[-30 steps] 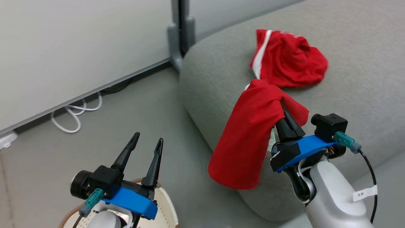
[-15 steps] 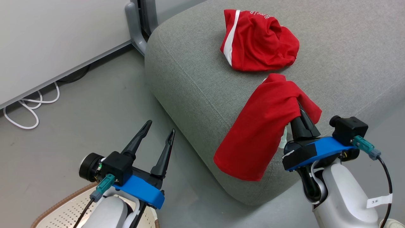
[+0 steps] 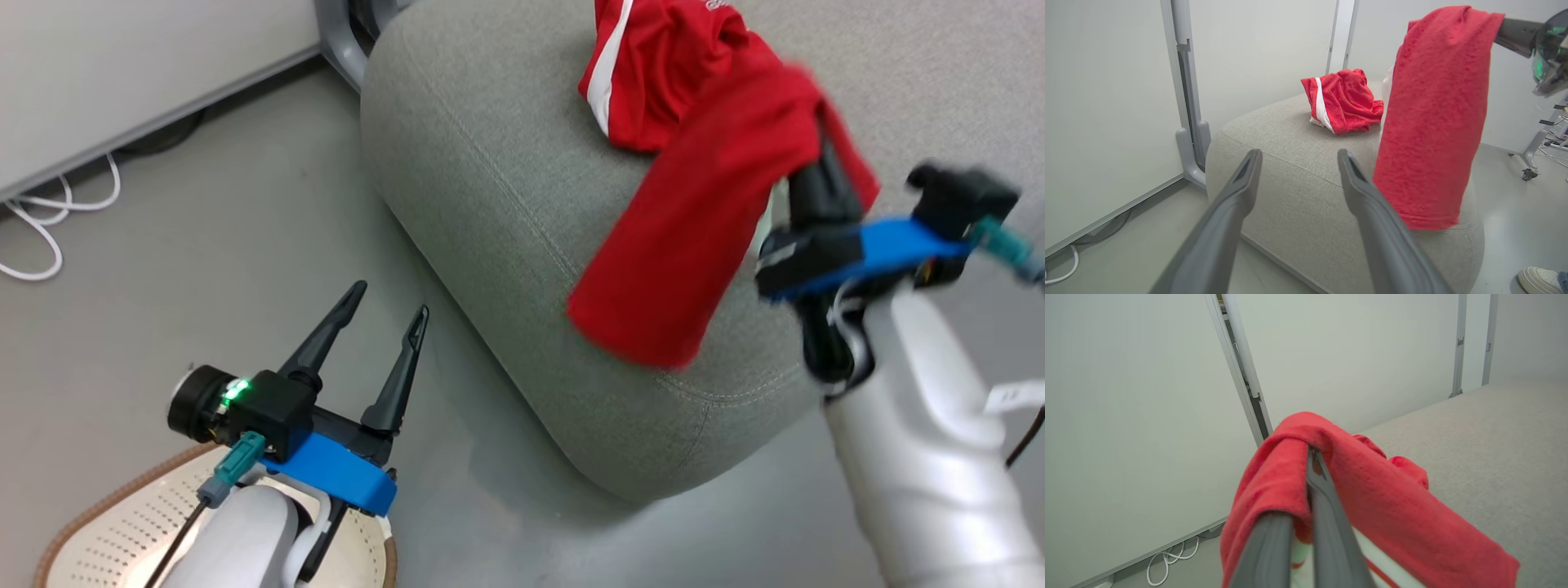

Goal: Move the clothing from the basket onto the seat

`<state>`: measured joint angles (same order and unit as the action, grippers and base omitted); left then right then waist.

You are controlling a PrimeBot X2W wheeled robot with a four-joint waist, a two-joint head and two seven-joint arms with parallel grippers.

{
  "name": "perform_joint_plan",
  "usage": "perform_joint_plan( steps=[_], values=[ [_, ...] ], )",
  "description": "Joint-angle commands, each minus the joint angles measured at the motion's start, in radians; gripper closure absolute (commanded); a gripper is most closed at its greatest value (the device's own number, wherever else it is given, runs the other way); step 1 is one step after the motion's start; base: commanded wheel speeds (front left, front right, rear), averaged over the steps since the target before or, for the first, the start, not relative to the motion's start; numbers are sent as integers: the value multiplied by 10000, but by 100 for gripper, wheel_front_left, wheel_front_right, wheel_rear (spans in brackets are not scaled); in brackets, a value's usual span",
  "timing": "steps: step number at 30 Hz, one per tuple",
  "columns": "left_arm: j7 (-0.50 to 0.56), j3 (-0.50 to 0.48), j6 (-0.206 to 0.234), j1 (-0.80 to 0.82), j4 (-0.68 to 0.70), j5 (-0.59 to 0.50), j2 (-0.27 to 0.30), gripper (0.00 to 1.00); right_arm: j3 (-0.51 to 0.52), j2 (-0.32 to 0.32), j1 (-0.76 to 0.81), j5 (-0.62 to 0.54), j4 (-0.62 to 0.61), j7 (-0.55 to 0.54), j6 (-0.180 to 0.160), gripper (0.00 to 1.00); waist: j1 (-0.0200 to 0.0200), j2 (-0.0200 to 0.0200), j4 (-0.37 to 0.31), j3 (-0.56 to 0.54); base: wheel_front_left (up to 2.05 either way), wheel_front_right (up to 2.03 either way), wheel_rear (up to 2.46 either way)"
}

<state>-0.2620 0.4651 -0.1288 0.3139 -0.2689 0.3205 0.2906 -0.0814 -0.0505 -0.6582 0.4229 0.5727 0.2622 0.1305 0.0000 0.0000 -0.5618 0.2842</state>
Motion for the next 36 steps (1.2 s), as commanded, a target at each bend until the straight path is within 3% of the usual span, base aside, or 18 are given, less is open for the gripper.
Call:
perform_joint_plan(
  steps=[1, 3, 7, 14, 20, 28, 29, 31, 32, 36],
  values=[
    [-42, -94, 22, 227, 176, -145, 193, 0, 333, 4, -1066, -257, 263, 38, 5, 100, 0, 0, -38, 627, 0, 0, 0],
    [-22, -61, 23, 318, 264, -193, 238, 0, 644, -5, -1504, -414, 382, 39, 5, 100, 0, 0, 38, 833, 0, 0, 0],
    [181, -36, 46, 719, 771, -371, 457, 0, 2281, -53, -3278, -1030, 944, 12, 5, 100, 0, 0, 417, 1771, 0, 0, 0],
    [723, 110, 40, 1549, 1959, -742, 821, 0, 4946, -1145, -5517, -2239, 1264, -18, 7, 100, 0, 0, 1123, 3618, 0, 0, 0],
    [1032, 345, 18, 2266, 2611, -937, 1004, 0, 6306, -1420, -5922, -2992, 1851, 8, 5, 100, 0, 0, 1655, 4763, 0, 0, 0],
    [1019, 732, 0, 2943, 2773, -1095, 1062, 0, 7481, -1303, -5514, -4262, 3167, 32, 5, 100, 0, 0, 2042, 5297, 0, 0, 0],
    [996, 793, -2, 2966, 2726, -1093, 1061, 0, 7563, -1307, -5493, -4430, 3303, 33, 5, 89, 0, 0, 2064, 5282, 0, 0, 0],
    [924, 875, -5, 2974, 2625, -1048, 1032, 0, 7703, -1275, -5476, -4762, 3483, 31, 5, 15, 0, 0, 2097, 5195, 0, 0, 0],
    [889, 892, -6, 2965, 2559, -1017, 1009, 0, 7739, -1268, -5446, -4898, 3589, 32, 5, 0, 0, 0, 2112, 5118, 0, 0, 0],
    [704, 948, -2, 2876, 2287, -902, 937, 0, 7762, -1250, -5425, -5296, 3728, 34, 5, 0, 0, 0, 2144, 4790, 0, 0, 0]
  ],
)
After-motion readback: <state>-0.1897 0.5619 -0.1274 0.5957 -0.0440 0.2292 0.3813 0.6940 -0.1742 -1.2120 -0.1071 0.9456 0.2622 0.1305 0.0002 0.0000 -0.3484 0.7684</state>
